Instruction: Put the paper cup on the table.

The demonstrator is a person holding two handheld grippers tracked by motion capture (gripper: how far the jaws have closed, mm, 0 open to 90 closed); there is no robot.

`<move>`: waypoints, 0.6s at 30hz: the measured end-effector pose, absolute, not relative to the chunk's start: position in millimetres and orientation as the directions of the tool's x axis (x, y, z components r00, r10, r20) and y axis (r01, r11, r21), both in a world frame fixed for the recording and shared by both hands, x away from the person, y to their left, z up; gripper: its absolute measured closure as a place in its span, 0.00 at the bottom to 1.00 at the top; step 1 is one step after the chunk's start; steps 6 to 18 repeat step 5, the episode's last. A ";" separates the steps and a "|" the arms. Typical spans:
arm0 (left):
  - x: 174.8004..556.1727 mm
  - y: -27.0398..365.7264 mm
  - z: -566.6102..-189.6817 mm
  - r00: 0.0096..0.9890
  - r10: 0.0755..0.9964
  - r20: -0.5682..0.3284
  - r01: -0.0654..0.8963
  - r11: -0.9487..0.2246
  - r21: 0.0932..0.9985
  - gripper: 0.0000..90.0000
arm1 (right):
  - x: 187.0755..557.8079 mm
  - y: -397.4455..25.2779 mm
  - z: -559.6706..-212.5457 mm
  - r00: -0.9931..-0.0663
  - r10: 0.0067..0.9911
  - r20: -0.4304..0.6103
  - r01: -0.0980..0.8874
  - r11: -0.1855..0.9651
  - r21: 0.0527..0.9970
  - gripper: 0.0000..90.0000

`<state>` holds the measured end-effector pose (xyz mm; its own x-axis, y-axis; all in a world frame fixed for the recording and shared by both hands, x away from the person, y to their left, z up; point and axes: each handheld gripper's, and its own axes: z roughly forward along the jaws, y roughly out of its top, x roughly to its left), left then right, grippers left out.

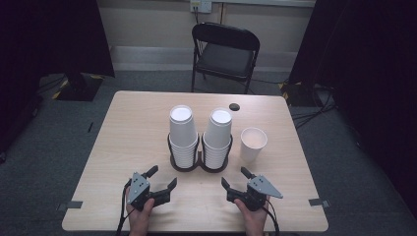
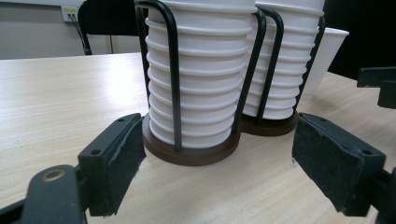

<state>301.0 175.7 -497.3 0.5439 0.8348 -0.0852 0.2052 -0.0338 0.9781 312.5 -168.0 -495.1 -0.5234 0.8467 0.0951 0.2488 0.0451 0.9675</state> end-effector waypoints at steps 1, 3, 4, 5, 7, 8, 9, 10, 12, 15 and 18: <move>301.0 175.7 -497.3 0.544 0.835 -0.082 0.204 -0.036 0.978 0.19 | 312.4 -167.5 -495.0 -0.523 0.847 0.092 0.250 0.049 0.967 0.16; 300.7 175.4 -497.4 0.543 0.836 -0.082 0.202 -0.036 0.979 0.19 | 311.5 -167.3 -495.1 -0.515 0.853 0.082 0.241 0.052 0.969 0.16; 300.6 175.4 -497.4 0.543 0.836 -0.080 0.201 -0.037 0.979 0.19 | 311.3 -167.2 -495.2 -0.510 0.856 0.085 0.240 0.047 0.970 0.16; 300.6 175.4 -497.4 0.543 0.836 -0.080 0.201 -0.037 0.979 0.19 | 311.7 -167.7 -495.3 -0.511 0.855 0.088 0.241 0.044 0.969 0.16; 300.6 175.4 -497.4 0.543 0.836 -0.080 0.201 -0.037 0.979 0.19 | 311.7 -167.7 -495.3 -0.511 0.855 0.088 0.241 0.044 0.969 0.16; 300.6 175.4 -497.4 0.543 0.836 -0.080 0.201 -0.037 0.979 0.19 | 311.7 -167.7 -495.3 -0.511 0.855 0.088 0.241 0.044 0.969 0.16; 300.6 175.4 -497.4 0.543 0.836 -0.080 0.201 -0.037 0.979 0.19 | 311.7 -167.7 -495.3 -0.511 0.855 0.088 0.241 0.044 0.969 0.16; 300.6 175.4 -497.4 0.543 0.836 -0.080 0.201 -0.037 0.979 0.19 | 311.7 -167.7 -495.3 -0.511 0.855 0.088 0.241 0.044 0.969 0.16; 300.6 175.4 -497.4 0.543 0.836 -0.080 0.201 -0.037 0.979 0.19 | 311.7 -167.7 -495.3 -0.511 0.855 0.088 0.241 0.044 0.969 0.16; 300.6 175.4 -497.4 0.543 0.836 -0.080 0.201 -0.037 0.979 0.19 | 311.7 -167.7 -495.3 -0.511 0.855 0.088 0.241 0.044 0.969 0.16; 300.6 175.4 -497.4 0.543 0.836 -0.080 0.201 -0.037 0.979 0.19 | 311.7 -167.7 -495.3 -0.511 0.855 0.088 0.241 0.044 0.969 0.16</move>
